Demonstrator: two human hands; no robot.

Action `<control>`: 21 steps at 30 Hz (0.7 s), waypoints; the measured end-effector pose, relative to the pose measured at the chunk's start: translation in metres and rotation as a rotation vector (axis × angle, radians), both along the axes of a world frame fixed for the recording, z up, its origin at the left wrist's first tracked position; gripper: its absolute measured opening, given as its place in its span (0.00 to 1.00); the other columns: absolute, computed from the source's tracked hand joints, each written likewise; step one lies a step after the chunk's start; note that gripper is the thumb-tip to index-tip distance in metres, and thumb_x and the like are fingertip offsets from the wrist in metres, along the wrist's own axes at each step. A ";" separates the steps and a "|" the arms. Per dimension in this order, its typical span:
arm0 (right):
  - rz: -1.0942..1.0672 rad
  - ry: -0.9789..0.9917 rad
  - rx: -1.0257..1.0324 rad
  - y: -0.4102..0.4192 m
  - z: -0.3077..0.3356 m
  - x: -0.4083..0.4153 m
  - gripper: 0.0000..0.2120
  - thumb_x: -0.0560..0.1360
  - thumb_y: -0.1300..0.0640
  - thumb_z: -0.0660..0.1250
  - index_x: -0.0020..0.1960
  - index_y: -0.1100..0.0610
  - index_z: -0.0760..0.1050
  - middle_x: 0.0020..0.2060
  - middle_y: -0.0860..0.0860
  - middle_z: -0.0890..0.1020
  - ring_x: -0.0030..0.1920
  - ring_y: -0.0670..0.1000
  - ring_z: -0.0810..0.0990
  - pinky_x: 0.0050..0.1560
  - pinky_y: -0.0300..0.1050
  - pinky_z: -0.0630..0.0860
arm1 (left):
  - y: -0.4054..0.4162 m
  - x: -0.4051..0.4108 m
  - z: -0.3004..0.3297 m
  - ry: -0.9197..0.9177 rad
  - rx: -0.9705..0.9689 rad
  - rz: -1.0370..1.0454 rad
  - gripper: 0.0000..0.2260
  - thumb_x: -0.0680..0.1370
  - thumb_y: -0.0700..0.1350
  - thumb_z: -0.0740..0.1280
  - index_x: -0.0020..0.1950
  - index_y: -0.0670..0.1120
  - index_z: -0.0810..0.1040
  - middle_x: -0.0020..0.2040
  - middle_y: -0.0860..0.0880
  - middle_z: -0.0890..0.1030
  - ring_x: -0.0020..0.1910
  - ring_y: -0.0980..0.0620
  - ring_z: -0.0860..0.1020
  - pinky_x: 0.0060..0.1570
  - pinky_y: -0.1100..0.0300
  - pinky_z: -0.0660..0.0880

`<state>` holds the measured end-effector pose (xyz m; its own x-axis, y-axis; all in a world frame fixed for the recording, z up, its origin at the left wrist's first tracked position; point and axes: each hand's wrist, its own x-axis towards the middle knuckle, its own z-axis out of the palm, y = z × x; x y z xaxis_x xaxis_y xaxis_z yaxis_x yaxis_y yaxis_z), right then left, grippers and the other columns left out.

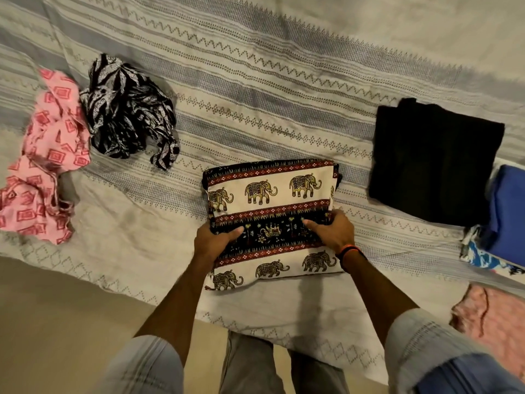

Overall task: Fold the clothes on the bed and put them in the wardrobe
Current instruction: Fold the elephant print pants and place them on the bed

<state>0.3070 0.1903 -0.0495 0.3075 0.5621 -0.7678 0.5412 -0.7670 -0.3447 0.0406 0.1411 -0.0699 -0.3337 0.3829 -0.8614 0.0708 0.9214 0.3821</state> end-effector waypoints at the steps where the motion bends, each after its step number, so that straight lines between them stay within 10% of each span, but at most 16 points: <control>1: 0.014 0.011 -0.010 0.000 0.002 -0.004 0.30 0.66 0.46 0.79 0.61 0.59 0.75 0.56 0.55 0.81 0.57 0.57 0.80 0.56 0.46 0.76 | 0.000 0.002 0.000 -0.030 -0.004 0.003 0.26 0.63 0.49 0.82 0.59 0.48 0.80 0.53 0.47 0.84 0.52 0.46 0.82 0.57 0.46 0.79; 4: 0.090 -0.041 0.054 -0.008 -0.024 0.004 0.36 0.54 0.29 0.73 0.54 0.53 0.80 0.51 0.54 0.82 0.52 0.56 0.81 0.55 0.54 0.81 | -0.001 0.008 -0.001 -0.017 0.020 0.002 0.21 0.66 0.48 0.81 0.57 0.48 0.81 0.53 0.47 0.84 0.53 0.46 0.81 0.57 0.48 0.78; 8: 0.098 0.012 0.070 -0.003 0.000 -0.005 0.23 0.70 0.48 0.76 0.60 0.56 0.77 0.56 0.55 0.82 0.58 0.57 0.79 0.62 0.57 0.76 | -0.002 0.016 0.002 0.030 0.087 -0.007 0.17 0.74 0.47 0.75 0.61 0.46 0.79 0.56 0.46 0.82 0.54 0.47 0.79 0.55 0.54 0.76; 21: 0.135 0.162 0.121 -0.010 0.001 0.003 0.19 0.78 0.56 0.68 0.67 0.58 0.72 0.61 0.56 0.80 0.63 0.58 0.77 0.66 0.60 0.73 | 0.004 0.026 0.017 -0.026 0.184 -0.050 0.19 0.79 0.37 0.67 0.70 0.45 0.72 0.59 0.49 0.78 0.57 0.50 0.75 0.58 0.55 0.73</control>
<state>0.3100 0.1802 -0.0488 0.1017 0.6809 -0.7253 0.5667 -0.6389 -0.5203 0.0662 0.1454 -0.0532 -0.2892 0.5503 -0.7833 0.1029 0.8314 0.5461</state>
